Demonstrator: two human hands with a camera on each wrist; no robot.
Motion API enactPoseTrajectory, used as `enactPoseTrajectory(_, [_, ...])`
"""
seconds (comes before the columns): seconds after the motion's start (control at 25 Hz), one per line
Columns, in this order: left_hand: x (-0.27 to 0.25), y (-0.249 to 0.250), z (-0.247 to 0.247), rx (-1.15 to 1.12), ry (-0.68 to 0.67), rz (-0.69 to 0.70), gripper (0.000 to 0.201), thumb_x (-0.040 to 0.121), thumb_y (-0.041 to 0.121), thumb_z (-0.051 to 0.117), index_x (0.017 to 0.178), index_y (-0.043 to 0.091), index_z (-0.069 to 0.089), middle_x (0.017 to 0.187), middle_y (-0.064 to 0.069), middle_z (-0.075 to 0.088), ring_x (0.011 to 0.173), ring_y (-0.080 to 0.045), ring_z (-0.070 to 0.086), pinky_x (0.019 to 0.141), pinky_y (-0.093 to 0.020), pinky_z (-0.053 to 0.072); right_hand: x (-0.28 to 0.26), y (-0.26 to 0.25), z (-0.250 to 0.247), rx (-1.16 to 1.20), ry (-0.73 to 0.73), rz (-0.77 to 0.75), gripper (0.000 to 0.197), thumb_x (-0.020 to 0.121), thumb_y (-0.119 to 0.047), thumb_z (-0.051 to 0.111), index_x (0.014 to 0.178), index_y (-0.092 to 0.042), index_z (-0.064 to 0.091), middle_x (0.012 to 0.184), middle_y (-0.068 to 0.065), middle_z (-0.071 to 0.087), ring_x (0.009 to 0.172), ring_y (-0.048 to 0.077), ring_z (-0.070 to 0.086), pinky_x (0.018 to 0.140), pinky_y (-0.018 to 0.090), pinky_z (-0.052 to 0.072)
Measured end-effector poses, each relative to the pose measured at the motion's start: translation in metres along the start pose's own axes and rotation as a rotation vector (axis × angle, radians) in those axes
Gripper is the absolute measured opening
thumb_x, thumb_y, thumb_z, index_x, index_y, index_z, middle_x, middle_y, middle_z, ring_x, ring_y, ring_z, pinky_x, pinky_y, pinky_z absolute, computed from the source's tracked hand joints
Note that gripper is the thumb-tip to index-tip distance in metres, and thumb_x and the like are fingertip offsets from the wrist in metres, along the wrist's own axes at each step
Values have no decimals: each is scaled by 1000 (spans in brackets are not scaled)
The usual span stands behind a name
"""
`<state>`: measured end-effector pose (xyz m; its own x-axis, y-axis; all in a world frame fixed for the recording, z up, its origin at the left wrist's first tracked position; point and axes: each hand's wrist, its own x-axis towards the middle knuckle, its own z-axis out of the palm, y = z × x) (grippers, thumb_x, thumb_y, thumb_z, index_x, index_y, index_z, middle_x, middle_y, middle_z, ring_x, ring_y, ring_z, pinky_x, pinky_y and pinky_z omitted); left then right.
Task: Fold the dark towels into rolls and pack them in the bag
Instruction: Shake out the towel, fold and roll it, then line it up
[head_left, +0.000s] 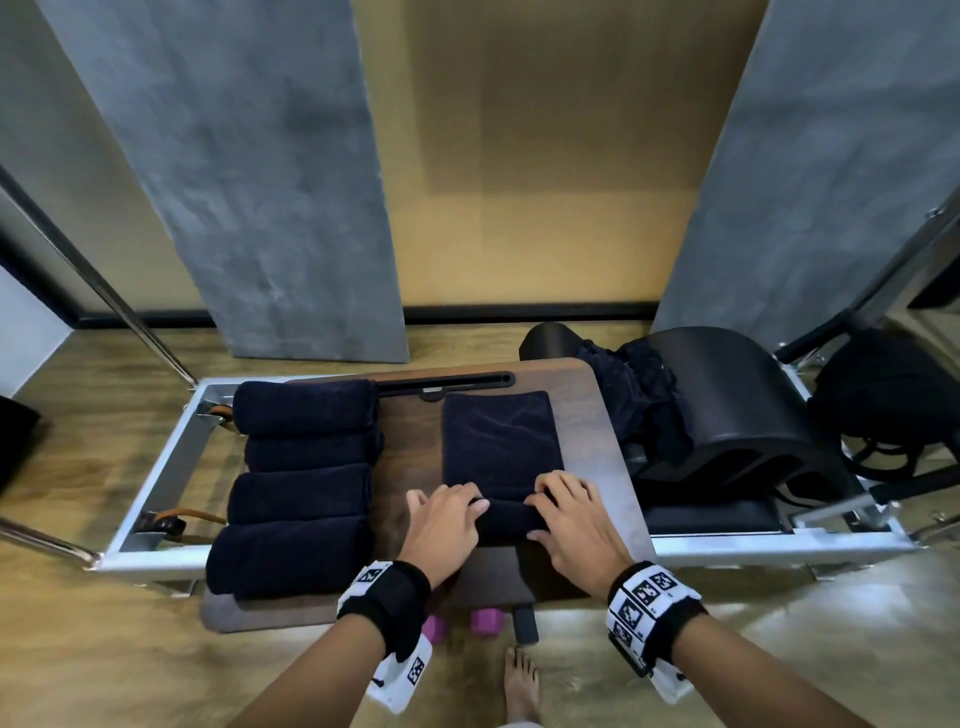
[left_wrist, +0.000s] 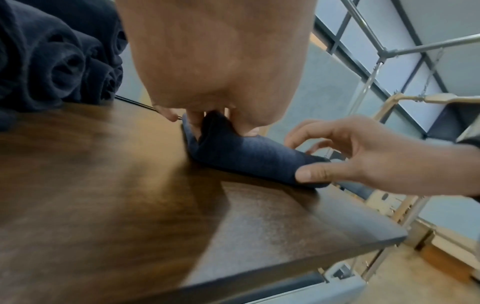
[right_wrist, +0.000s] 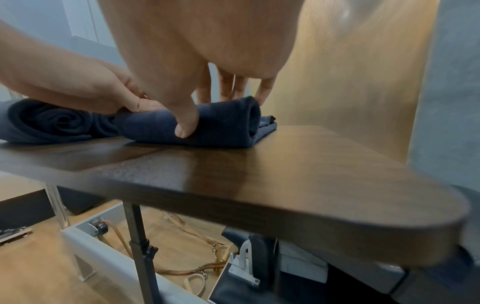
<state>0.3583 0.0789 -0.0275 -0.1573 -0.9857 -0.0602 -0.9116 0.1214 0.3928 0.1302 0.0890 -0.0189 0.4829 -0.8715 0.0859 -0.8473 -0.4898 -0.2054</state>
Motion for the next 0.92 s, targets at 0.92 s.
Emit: enactPoseTrajectory(0.92, [69,-8,-24,-63,21,-122,33,109,57,34,126,38,55,119,15,48,119,-10,43,100,-39,25,75,55,-10,450,-118,182,53,81,-53,74,126,-42,46,114,-14,63,106,11,59,97,34,48])
